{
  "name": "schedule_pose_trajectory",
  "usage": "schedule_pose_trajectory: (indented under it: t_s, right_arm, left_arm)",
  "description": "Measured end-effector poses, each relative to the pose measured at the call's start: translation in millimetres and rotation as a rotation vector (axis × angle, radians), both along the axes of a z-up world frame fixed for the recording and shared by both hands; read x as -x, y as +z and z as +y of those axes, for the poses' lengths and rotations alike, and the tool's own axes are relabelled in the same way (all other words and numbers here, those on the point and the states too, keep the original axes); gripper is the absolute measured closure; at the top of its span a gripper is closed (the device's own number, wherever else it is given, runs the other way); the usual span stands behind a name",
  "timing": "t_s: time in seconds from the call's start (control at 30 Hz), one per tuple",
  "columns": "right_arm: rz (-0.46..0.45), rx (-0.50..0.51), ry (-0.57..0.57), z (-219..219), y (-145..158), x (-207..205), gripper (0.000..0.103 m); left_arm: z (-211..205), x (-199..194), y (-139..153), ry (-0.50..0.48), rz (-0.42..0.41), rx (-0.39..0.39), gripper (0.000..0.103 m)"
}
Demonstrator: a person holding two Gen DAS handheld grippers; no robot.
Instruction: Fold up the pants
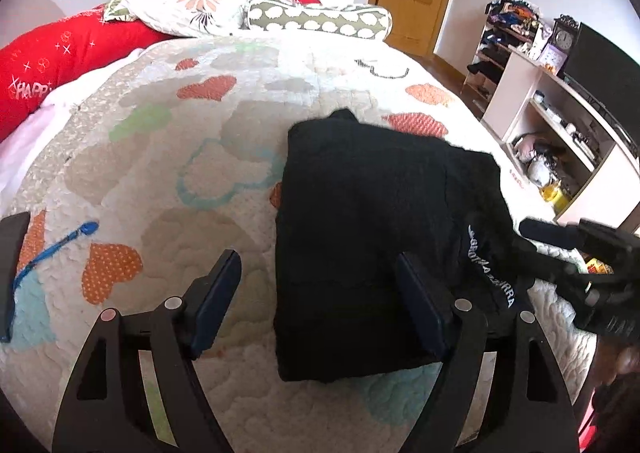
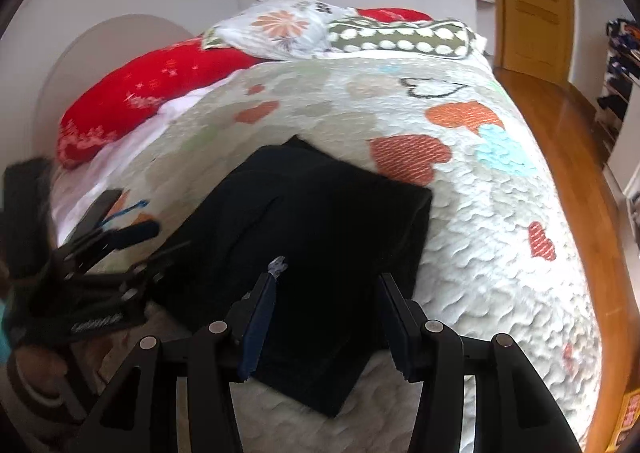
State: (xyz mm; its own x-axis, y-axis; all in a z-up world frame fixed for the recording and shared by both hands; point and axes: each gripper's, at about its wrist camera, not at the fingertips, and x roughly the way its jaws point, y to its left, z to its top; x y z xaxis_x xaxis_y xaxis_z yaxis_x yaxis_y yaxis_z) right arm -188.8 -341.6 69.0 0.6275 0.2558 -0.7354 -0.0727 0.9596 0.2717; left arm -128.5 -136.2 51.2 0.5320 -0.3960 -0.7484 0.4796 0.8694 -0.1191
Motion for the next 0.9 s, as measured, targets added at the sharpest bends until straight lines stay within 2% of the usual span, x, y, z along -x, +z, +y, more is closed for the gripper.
schedule_pose_trajectory:
  t_s: [0.07,0.13,0.37,0.63,0.9]
  right_arm:
    - [0.045,0.027,0.008,5.8,-17.9,-0.1,0.053]
    - [0.035,0.01,-0.014,4.6,-23.8,2.2,0.051]
    - [0.009,-0.02,-0.052,0.2,-4.3,7.0,0.051]
    - [-0.016,-0.067,-0.098,-4.5,6.7,8.7,0.051]
    - [-0.001,-0.059,-0.091,-4.3,5.9,9.7,0.051]
  left_arm:
    - [-2.4,1.2,-2.2,-0.003,0.003,0.0,0.023]
    - [-2.9,3.3,-0.5,0.001,-0.007,-0.01,0.023]
    - [3.2,10.0,18.8,0.024,-0.059,-0.011,0.023]
    - [7.4,9.0,25.1,0.039,-0.062,-0.008,0.023]
    - [7.0,6.2,26.6,0.045,-0.062,-0.011,0.023]
